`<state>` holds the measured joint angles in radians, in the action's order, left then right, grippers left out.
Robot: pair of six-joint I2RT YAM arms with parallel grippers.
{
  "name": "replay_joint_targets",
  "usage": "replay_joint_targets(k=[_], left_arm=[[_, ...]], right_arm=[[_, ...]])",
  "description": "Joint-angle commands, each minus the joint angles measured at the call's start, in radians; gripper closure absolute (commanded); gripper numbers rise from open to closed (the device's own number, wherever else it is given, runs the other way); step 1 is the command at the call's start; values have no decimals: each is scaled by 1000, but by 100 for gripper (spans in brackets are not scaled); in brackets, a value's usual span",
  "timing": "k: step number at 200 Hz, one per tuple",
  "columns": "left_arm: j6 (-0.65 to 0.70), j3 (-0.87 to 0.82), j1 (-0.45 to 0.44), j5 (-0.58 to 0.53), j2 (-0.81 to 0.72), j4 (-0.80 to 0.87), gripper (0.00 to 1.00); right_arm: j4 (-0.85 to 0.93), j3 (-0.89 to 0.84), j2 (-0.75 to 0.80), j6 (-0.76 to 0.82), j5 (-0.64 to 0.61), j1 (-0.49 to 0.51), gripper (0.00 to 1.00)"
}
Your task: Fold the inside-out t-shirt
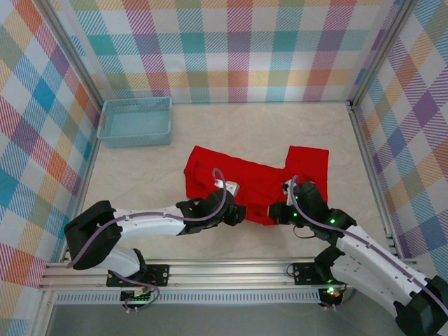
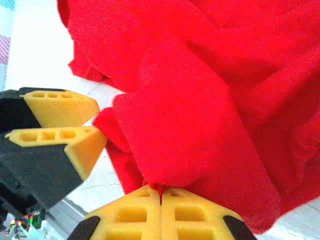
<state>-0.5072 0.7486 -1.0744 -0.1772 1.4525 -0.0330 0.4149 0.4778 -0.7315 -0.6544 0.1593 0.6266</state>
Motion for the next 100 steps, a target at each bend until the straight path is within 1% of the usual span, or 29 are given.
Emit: replay_joint_targets(k=[1, 12, 34, 50, 71, 100], left_arm=[[104, 66, -24, -70, -18, 101, 41], [131, 89, -43, -84, -4, 109, 37], [165, 132, -68, -104, 46, 127, 32], [179, 153, -76, -90, 80, 132, 32], [204, 164, -96, -69, 103, 130, 32], [202, 173, -114, -80, 132, 158, 32]], right_arm=[[-30, -8, 13, 38, 34, -5, 100], [-27, -12, 5, 42, 33, -6, 100], [-31, -18, -8, 37, 37, -5, 100], [-37, -14, -8, 34, 39, -5, 100], [-19, 0, -11, 29, 10, -5, 100], [-19, 6, -30, 25, 2, -5, 100]])
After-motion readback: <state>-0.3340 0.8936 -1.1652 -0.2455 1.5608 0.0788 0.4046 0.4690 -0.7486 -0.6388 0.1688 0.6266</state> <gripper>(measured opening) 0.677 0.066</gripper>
